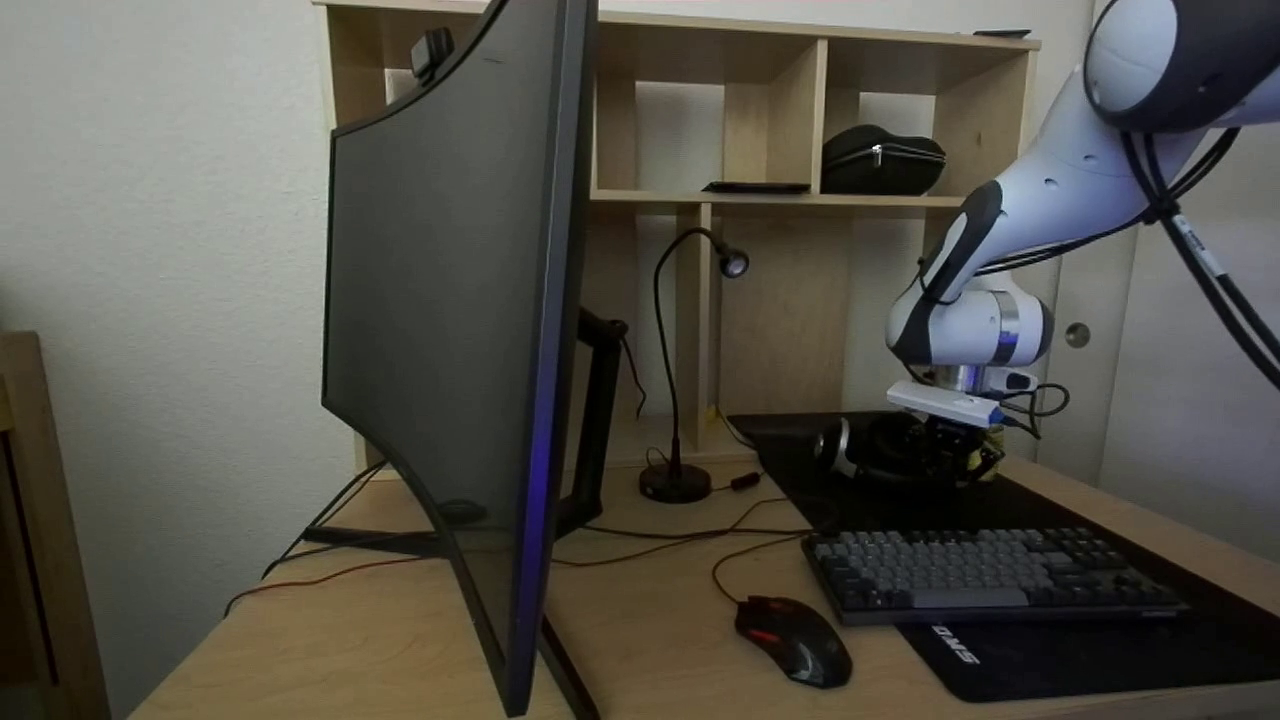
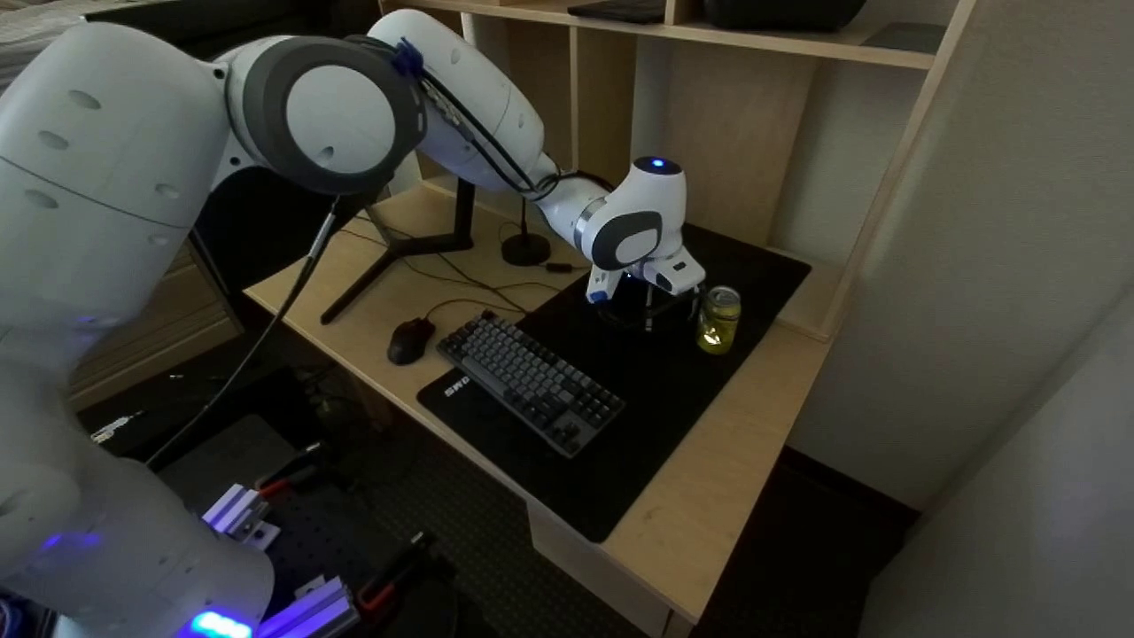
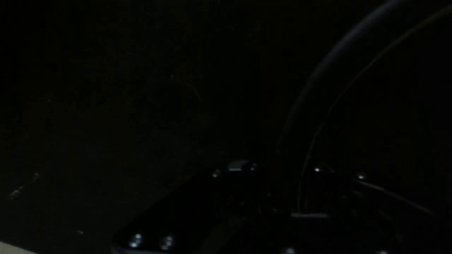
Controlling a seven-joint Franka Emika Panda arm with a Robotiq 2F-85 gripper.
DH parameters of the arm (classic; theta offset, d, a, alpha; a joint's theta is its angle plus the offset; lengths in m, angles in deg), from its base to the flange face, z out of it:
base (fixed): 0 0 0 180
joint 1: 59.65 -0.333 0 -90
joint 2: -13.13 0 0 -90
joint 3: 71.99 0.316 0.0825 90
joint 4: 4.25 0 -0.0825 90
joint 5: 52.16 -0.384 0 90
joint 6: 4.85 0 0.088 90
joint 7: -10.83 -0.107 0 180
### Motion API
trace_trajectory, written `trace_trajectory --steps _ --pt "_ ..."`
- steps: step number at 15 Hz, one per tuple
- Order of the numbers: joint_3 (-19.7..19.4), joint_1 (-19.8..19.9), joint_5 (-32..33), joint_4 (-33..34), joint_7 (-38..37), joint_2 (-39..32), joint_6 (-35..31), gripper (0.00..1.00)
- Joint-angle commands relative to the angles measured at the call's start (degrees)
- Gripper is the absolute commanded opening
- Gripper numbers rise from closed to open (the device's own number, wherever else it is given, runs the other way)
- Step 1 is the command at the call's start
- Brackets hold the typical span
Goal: Pick up the headphones and place them at the edge of the table
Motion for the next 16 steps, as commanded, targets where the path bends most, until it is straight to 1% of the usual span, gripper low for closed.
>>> trace_trajectory --steps 1,3,6,7,9,11,13,16 --pt "2.6 1.8 -2.6 -4.3 5.6 6.0 -0.7 0.03" --pt "4.2 3.3 -4.7 -6.0 9.9 10.0 0.6 0.05" --pt "5.6 5.6 -8.1 -9.5 17.1 16.7 2.0 0.05" --pt "5.7 6.5 -8.8 -10.6 19.7 19.1 3.3 0.05" --pt "5.0 7.8 -8.8 -13.1 24.8 23.8 5.8 0.05" --pt "3.4 9.1 -7.3 -15.7 29.6 28.4 9.2 0.05" --pt "1.5 10.5 -6.4 -19.0 33.8 32.7 10.1 0.05" --pt "-1.4 13.9 -7.6 -23.3 41.0 37.8 11.6 0.05"
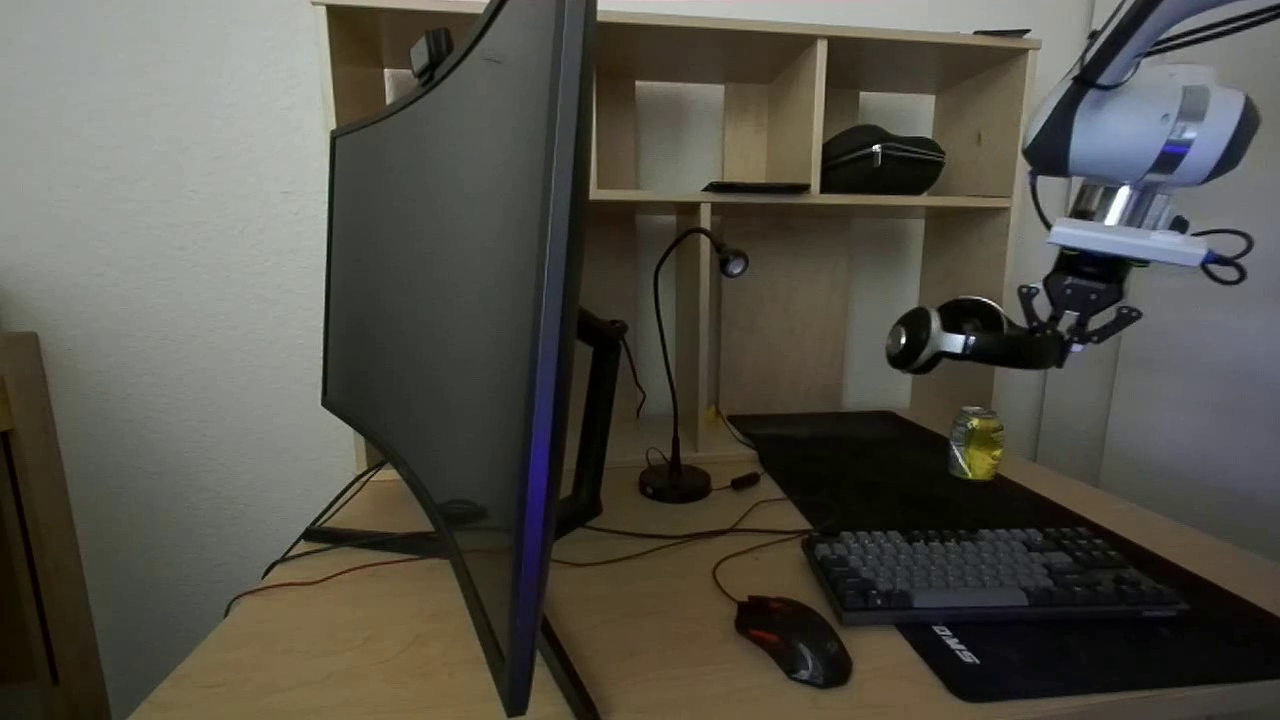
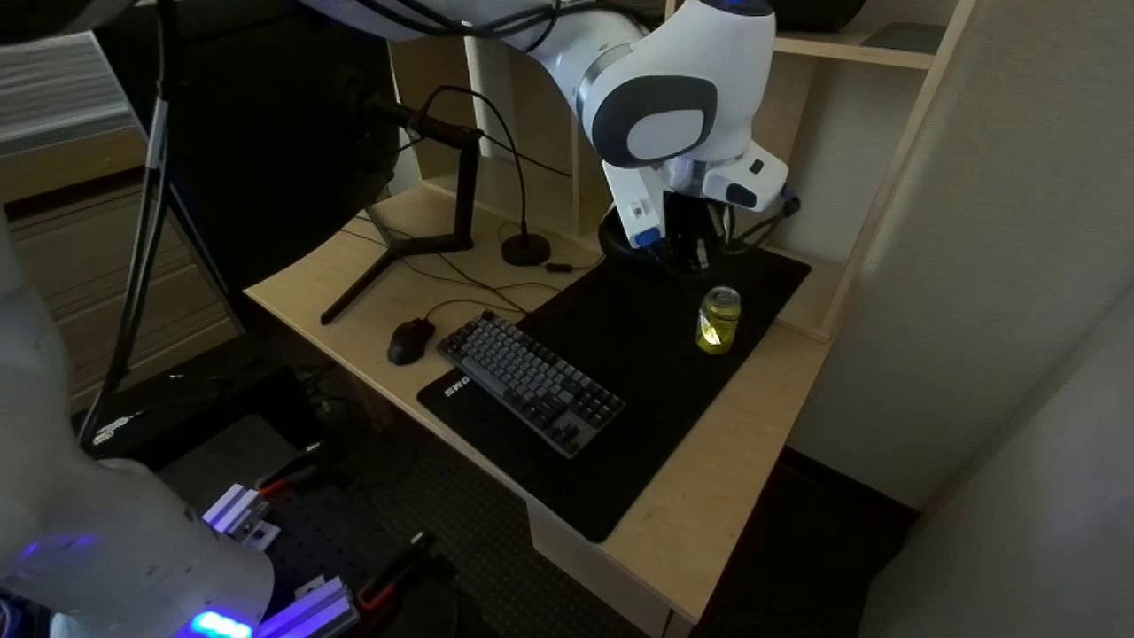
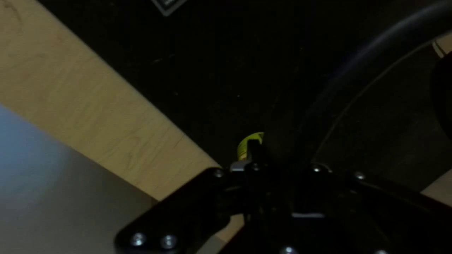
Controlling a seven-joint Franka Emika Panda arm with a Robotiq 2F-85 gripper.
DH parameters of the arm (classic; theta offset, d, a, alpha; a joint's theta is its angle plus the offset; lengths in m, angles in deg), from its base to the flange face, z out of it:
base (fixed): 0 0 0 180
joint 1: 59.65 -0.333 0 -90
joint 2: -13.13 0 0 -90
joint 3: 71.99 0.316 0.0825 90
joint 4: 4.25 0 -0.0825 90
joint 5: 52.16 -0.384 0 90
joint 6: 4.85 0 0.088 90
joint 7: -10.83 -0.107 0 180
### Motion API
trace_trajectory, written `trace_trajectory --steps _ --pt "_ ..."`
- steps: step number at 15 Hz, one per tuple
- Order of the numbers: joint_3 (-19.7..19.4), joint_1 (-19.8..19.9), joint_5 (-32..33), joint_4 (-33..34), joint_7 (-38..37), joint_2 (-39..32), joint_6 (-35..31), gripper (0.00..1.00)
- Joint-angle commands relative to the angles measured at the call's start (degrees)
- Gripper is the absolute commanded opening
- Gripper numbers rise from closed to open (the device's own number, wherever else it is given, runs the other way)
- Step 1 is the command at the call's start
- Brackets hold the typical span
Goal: Pick up the headphones and place them at the edge of the table
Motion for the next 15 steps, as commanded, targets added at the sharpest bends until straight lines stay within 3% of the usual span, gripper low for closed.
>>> trace_trajectory --steps 1,4,7,13,15 --pt "-2.8 4.3 -1.4 -7.2 8.7 7.7 2.3 0.05" --pt "-6.4 7.4 -2.6 -8.7 12.4 7.5 3.0 0.05" --pt "-8.7 8.3 -3.2 -8.8 4.9 2.7 1.0 0.05" --pt "-6.7 7.0 -8.0 -7.6 -7.6 -7.9 -4.4 0.05" --pt "-6.0 6.2 -8.6 -7.5 -11.1 -10.5 -9.1 0.05"
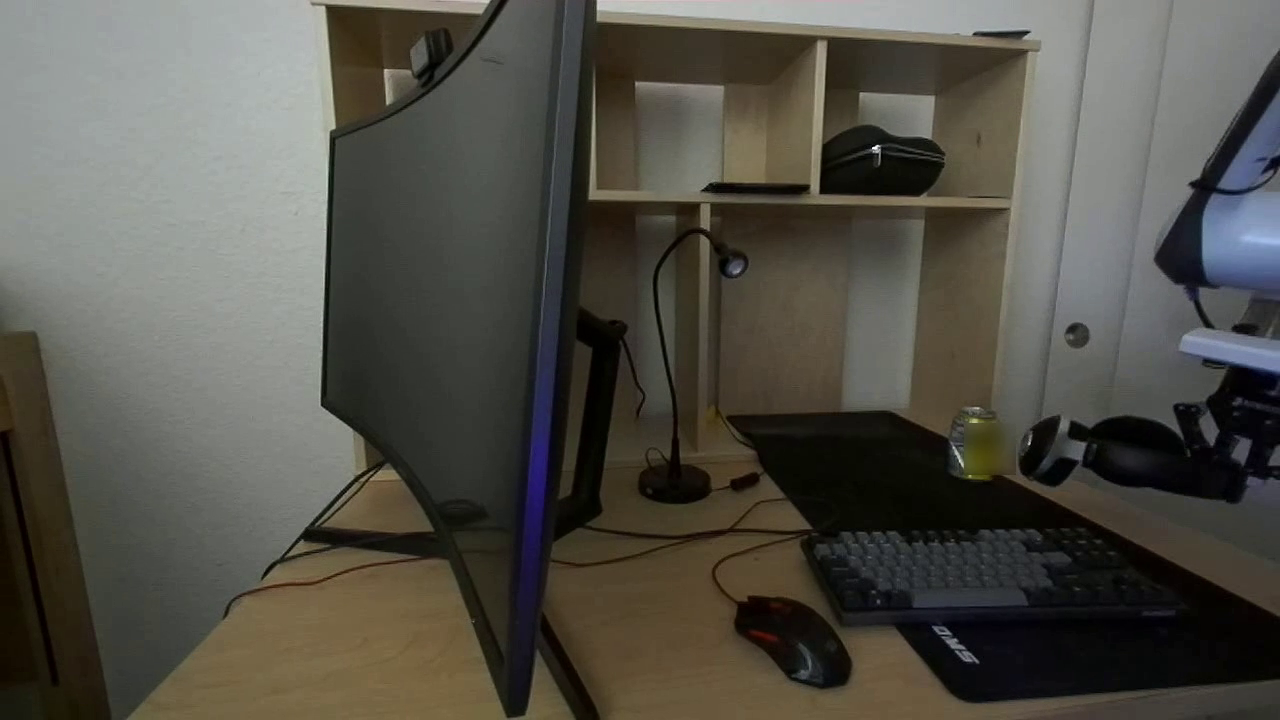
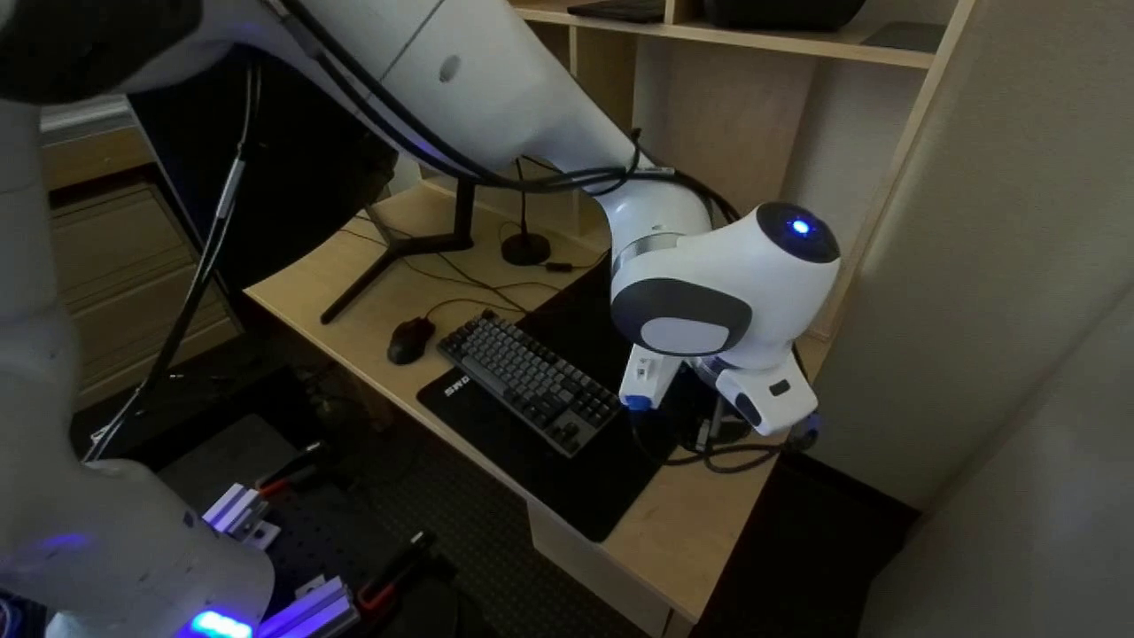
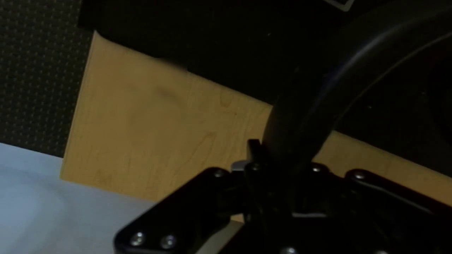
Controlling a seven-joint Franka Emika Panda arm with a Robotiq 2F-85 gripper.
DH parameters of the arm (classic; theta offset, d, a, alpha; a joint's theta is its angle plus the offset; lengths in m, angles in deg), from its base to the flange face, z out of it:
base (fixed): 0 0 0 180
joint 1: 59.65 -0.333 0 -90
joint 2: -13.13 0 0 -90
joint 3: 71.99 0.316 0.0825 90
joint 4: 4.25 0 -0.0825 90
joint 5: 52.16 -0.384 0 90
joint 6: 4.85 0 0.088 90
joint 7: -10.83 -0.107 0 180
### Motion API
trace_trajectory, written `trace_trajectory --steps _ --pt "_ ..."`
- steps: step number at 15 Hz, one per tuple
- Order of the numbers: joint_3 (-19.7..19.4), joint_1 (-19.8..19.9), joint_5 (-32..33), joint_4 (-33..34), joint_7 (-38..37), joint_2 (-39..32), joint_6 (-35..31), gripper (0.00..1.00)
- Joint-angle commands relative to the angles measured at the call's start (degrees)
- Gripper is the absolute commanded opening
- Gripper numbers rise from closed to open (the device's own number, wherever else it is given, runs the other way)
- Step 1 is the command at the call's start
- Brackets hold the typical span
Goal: Pick up the headphones and place them at the edge of the table
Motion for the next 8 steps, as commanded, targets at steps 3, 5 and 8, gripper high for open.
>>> trace_trajectory --steps 3,5,8 --pt "1.2 -2.3 -1.4 2.0 -8.6 -6.2 -9.5 0.05" --pt "1.0 -3.6 -0.4 2.1 -10.9 -7.9 -12.0 0.05" --pt "0.0 -5.8 1.7 1.9 -13.4 -9.8 -14.1 0.05"
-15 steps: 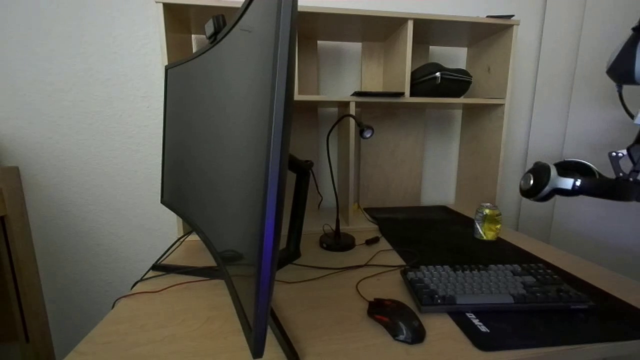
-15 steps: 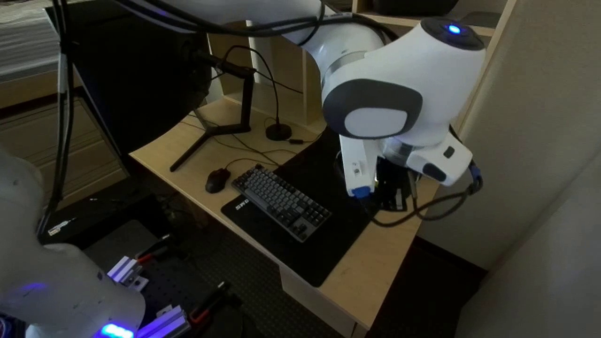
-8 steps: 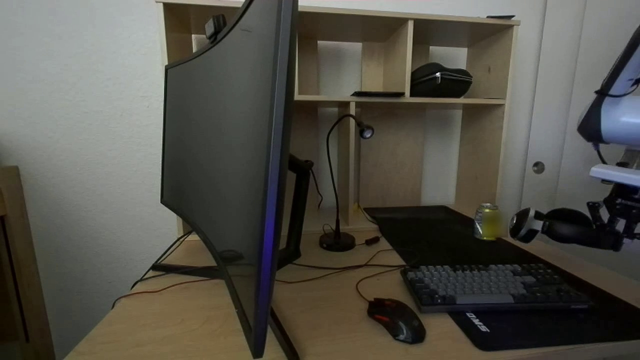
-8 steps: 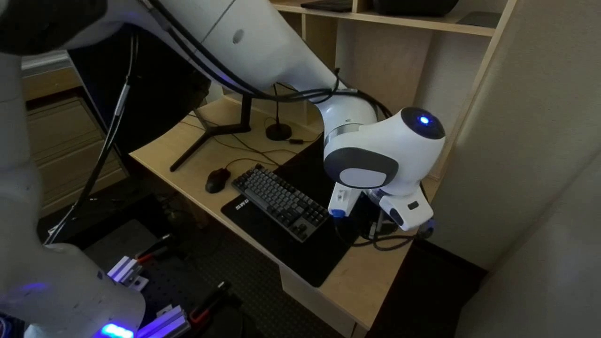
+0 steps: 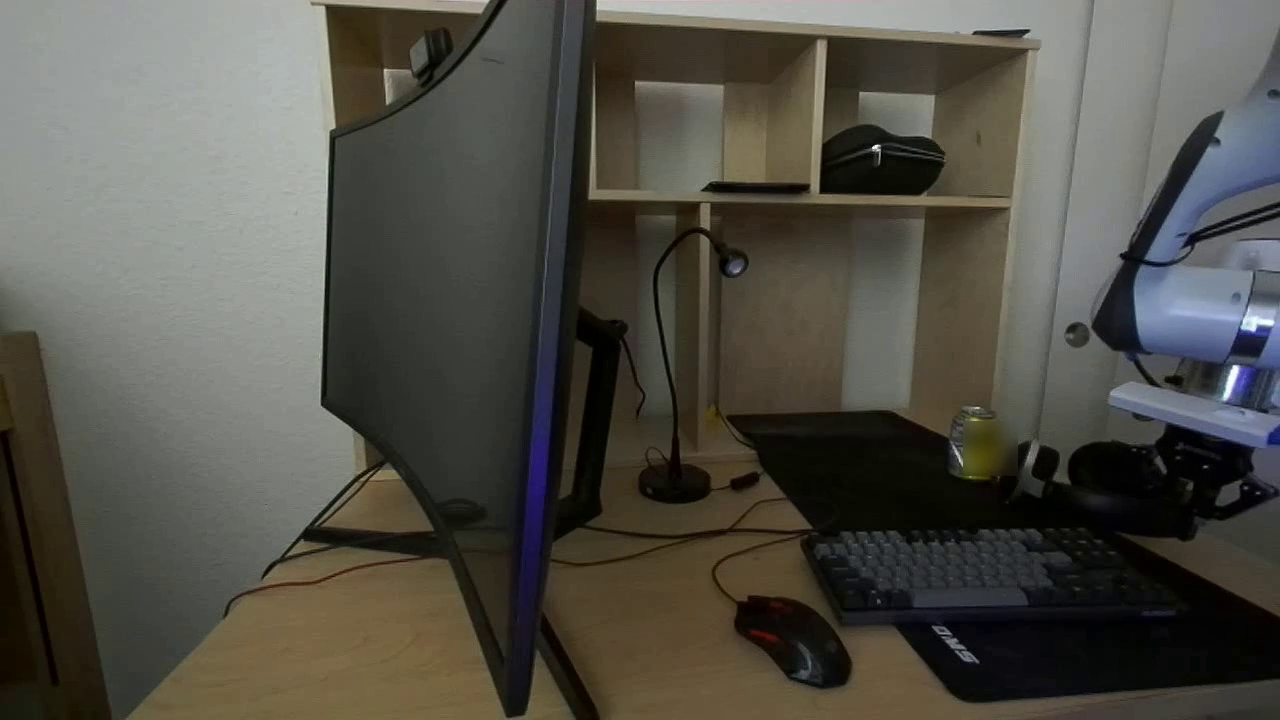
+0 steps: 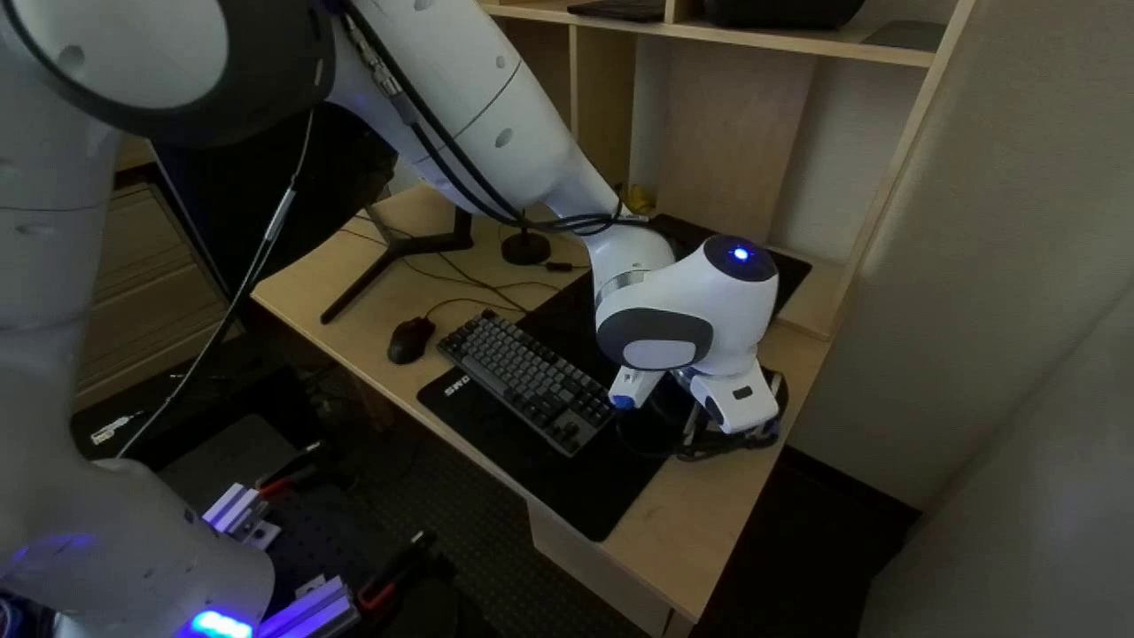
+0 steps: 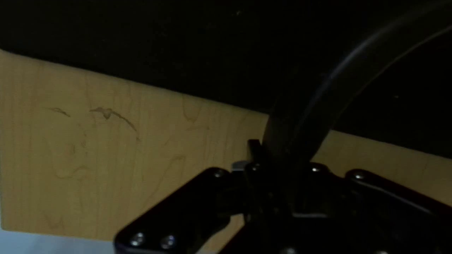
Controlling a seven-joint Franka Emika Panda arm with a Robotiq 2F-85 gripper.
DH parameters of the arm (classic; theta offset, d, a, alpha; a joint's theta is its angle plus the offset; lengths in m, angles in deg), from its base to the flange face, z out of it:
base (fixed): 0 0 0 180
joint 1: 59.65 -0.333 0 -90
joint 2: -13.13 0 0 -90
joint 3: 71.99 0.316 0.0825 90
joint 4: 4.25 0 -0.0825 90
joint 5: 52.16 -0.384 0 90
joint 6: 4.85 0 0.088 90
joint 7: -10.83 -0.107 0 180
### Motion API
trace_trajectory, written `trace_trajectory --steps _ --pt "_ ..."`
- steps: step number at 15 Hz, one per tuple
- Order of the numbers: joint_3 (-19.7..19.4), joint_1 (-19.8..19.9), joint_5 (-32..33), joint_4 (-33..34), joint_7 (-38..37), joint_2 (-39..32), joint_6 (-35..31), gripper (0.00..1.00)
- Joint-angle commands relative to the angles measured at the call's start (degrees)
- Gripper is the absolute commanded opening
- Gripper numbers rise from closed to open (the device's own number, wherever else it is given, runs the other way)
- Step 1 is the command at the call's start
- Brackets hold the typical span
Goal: Pick up the headphones and place them at the edge of the table
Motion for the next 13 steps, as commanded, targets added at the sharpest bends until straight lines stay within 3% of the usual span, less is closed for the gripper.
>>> trace_trajectory --steps 1,3,6,10,11,12,13 --pt "-3.2 -3.9 4.1 0.8 -5.7 -2.4 -2.9 0.44" --pt "-6.6 -7.1 8.8 0.3 -10.0 -2.6 -2.5 0.5" --pt "-11.0 -11.0 16.7 -0.6 -13.8 -0.7 0.6 0.72" --pt "-10.1 -9.9 19.0 -1.9 -11.2 5.9 3.7 0.98" --pt "-9.0 -8.8 17.9 -2.0 -10.0 7.7 4.8 1.0" --pt "-9.7 -9.6 18.9 0.2 -13.0 2.8 2.3 0.89" --pt "-9.4 -9.2 19.0 0.1 -12.5 4.4 3.2 0.96"
